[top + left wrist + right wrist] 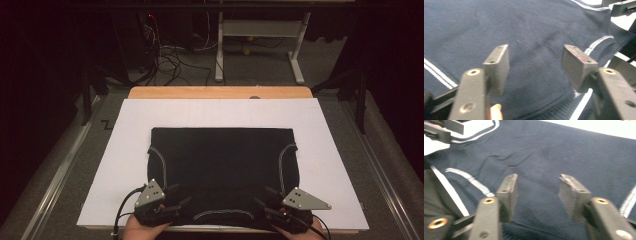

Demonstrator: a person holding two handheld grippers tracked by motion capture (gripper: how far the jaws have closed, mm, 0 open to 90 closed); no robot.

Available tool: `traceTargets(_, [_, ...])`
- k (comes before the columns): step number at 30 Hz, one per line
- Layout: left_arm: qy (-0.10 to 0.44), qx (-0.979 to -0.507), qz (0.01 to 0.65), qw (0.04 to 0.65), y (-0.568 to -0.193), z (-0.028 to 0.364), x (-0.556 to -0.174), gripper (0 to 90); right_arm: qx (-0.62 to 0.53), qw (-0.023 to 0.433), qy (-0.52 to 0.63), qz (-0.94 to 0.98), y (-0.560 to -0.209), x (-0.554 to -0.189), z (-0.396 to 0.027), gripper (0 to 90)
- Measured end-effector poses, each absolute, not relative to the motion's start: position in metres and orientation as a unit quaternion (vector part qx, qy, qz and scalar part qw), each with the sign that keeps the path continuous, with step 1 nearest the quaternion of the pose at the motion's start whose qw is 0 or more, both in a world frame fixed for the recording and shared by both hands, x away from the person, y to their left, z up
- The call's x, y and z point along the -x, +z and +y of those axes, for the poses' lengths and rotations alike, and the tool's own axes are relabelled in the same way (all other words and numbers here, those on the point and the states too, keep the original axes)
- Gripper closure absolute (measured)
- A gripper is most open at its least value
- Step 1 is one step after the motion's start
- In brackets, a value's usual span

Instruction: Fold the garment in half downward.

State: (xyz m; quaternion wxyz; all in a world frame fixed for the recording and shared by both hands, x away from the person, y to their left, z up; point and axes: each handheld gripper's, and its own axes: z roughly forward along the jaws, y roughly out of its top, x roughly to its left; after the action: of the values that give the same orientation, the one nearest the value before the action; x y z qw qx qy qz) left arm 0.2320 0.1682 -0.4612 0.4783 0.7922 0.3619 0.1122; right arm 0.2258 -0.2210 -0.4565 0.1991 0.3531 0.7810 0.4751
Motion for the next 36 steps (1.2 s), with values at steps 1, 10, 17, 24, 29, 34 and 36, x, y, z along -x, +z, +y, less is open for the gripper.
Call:
traceTargets(1, [0.113, -0.792, 0.362, 0.478, -0.462, 0.17, -0.233, 31.9, -0.359, 0.206, 0.473, 0.777, -0.458, -0.228, -0.223, 41.3])
traceTargets(10, [0.145, -0.775, 0.376, 0.487, -0.457, 0.199, -0.249, 16.7, -0.406, 0.228, 0.471, 0.749, -0.461, -0.244, -0.238, 15.5])
traceTargets(17, [0.174, -0.763, 0.412, 0.467, -0.458, 0.226, -0.262, 8.6, -0.42, 0.24, 0.468, 0.74, -0.462, -0.251, -0.247, 6.6])
traceTargets(24, [0.185, -0.75, 0.432, 0.465, -0.458, 0.242, -0.268, 0.0, -0.436, 0.252, 0.467, 0.726, -0.461, -0.261, -0.253, 0.3])
traceTargets(29, [0.198, -0.75, 0.429, 0.463, -0.458, 0.252, -0.269, 0.0, -0.438, 0.258, 0.475, 0.718, -0.457, -0.265, -0.256, 0.2])
traceTargets(34, [0.187, -0.741, 0.438, 0.474, -0.457, 0.265, -0.274, 0.0, -0.429, 0.258, 0.481, 0.72, -0.455, -0.264, -0.246, 0.3])
traceTargets(36, [0.186, -0.737, 0.442, 0.477, -0.457, 0.27, -0.275, 0.0, -0.422, 0.255, 0.488, 0.721, -0.452, -0.264, -0.238, 0.3])
